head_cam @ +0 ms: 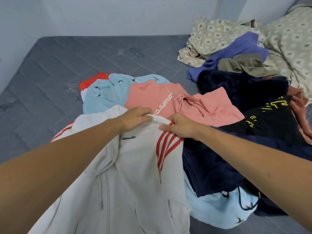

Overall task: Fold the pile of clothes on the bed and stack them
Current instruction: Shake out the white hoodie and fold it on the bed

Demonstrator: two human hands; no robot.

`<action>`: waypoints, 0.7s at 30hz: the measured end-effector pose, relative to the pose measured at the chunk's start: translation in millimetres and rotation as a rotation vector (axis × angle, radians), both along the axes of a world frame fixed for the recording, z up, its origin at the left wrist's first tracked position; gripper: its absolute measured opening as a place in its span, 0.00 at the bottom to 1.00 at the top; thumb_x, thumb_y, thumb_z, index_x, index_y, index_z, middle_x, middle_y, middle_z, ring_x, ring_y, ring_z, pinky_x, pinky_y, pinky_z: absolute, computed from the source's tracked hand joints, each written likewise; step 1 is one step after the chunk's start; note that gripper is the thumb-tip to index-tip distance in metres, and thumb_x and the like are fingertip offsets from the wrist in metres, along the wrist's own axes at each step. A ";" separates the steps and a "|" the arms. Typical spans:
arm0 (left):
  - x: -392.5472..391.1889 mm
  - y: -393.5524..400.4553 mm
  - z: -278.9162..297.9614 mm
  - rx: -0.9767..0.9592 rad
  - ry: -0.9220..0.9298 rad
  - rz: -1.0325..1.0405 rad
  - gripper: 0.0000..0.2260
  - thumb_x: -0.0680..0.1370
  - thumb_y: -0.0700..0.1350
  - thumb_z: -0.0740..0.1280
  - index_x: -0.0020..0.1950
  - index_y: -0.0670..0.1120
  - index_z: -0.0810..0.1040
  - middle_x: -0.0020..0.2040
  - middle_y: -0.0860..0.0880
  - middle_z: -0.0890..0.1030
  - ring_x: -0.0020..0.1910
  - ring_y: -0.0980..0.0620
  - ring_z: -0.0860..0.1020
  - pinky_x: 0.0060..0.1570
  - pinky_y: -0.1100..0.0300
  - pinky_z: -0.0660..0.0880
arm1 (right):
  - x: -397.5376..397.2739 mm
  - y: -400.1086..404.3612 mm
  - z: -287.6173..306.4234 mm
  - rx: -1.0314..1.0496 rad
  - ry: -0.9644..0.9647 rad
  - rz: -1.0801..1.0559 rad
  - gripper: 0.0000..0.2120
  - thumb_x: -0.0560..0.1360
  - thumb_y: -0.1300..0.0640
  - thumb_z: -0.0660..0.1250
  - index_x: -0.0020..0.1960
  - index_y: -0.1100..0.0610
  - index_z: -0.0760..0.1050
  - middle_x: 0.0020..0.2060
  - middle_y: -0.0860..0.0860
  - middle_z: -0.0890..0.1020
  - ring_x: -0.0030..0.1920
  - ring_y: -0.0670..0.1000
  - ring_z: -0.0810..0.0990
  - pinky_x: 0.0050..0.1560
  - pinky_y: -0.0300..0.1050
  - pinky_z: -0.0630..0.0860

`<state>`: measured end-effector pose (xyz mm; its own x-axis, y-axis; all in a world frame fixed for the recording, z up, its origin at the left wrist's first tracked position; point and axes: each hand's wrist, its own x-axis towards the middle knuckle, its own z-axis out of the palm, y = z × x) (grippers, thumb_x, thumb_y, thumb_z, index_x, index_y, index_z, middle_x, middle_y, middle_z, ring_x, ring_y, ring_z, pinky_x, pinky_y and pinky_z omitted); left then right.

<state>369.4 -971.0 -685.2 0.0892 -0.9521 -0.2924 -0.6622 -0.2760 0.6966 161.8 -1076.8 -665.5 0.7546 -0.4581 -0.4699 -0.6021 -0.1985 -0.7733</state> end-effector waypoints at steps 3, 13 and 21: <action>-13.1 -5.3 2.4 -0.039 0.023 -0.036 0.13 0.85 0.45 0.65 0.40 0.51 0.76 0.38 0.58 0.80 0.40 0.60 0.75 0.44 0.57 0.70 | -9.4 -3.0 3.2 0.135 -0.113 -0.059 0.12 0.78 0.53 0.75 0.50 0.64 0.83 0.43 0.55 0.88 0.42 0.53 0.87 0.44 0.43 0.83; -38.4 -26.1 11.3 -0.040 0.040 -0.163 0.14 0.81 0.50 0.72 0.37 0.48 0.78 0.34 0.58 0.76 0.35 0.59 0.72 0.39 0.57 0.70 | -49.4 -14.9 -3.9 0.029 -0.055 -0.091 0.12 0.76 0.54 0.78 0.55 0.60 0.84 0.50 0.51 0.88 0.50 0.50 0.88 0.58 0.52 0.84; -70.2 -44.7 20.1 0.147 0.100 -0.238 0.11 0.75 0.56 0.78 0.42 0.52 0.82 0.37 0.58 0.82 0.38 0.58 0.79 0.41 0.63 0.75 | -92.0 -31.8 0.8 0.166 -0.092 -0.147 0.12 0.76 0.53 0.77 0.54 0.61 0.86 0.50 0.55 0.89 0.53 0.56 0.88 0.58 0.56 0.84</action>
<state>299.2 -1015.7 -665.1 -0.1682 -0.8897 -0.4245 -0.6502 -0.2236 0.7261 69.7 -1108.5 -664.7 0.7288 -0.4883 -0.4800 -0.5405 0.0201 -0.8411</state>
